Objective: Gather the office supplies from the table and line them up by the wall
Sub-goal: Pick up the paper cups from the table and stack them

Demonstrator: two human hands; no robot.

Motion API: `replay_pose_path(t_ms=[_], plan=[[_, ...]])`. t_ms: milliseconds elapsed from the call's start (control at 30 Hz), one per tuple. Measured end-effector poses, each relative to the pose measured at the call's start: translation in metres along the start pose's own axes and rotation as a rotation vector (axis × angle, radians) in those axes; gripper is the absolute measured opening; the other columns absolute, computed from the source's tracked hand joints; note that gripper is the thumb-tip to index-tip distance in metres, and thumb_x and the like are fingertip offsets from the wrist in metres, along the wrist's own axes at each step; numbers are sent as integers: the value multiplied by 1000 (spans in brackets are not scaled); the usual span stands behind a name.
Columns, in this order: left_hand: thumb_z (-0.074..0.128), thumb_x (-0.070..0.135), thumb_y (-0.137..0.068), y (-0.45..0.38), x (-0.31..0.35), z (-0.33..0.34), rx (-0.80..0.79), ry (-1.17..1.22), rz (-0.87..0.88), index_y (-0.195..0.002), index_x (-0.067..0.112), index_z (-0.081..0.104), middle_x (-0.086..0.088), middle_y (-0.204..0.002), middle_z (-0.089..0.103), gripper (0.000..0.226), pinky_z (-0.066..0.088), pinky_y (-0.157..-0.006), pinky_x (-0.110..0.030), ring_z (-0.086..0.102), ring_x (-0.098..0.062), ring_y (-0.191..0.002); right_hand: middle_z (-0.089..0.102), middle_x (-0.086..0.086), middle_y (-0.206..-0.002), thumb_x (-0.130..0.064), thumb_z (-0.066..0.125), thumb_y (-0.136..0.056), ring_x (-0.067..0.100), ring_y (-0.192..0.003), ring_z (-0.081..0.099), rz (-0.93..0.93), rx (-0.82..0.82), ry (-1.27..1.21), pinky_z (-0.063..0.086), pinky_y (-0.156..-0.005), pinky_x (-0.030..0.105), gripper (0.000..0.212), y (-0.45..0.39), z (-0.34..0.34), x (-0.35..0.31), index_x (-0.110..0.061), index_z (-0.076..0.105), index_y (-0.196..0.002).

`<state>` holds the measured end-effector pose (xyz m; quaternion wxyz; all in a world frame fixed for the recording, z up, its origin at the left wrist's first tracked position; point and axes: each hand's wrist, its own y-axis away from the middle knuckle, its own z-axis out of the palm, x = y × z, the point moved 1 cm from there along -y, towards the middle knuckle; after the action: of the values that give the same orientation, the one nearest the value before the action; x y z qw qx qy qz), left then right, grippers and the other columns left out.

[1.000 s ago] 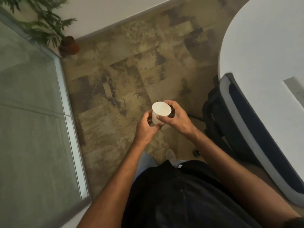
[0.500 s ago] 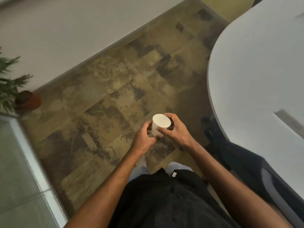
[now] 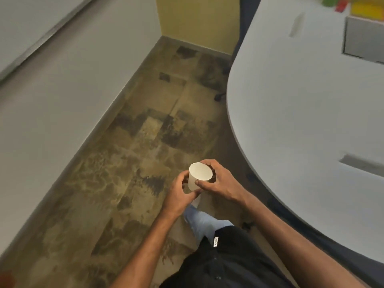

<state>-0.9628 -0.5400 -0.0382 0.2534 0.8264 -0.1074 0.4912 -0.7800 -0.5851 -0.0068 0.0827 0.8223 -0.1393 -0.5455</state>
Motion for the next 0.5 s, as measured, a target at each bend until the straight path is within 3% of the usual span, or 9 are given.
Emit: replay_pose_path(t_ms=[200,367,500], plan=[[89,24,-71,-148,53,-43,-106,-27,36,-126,30,55,16,-114,64,64,46,-80,-5,62,-1,-103,59,-20,-124,-54,79,-78,-5,-110,58,37,90,4,50,-91,15,61,-131,-50,-34,-36,51,-129],[89,28,-71,-265,106,-63,-185,-59,136,-127,25,58,12,-117,66,64,53,-87,-20,63,-6,-105,53,-33,-120,-59,77,-77,-13,-112,53,68,215,2,45,-87,5,62,-220,-101,-57,-43,47,-129],[87,35,-71,-366,135,-57,-284,-119,217,-125,29,60,18,-117,65,61,48,-83,-9,61,3,-107,51,-36,-120,-64,76,-75,-11,-113,53,145,345,-31,47,-91,8,65,-286,-140,-53,-45,45,-130]])
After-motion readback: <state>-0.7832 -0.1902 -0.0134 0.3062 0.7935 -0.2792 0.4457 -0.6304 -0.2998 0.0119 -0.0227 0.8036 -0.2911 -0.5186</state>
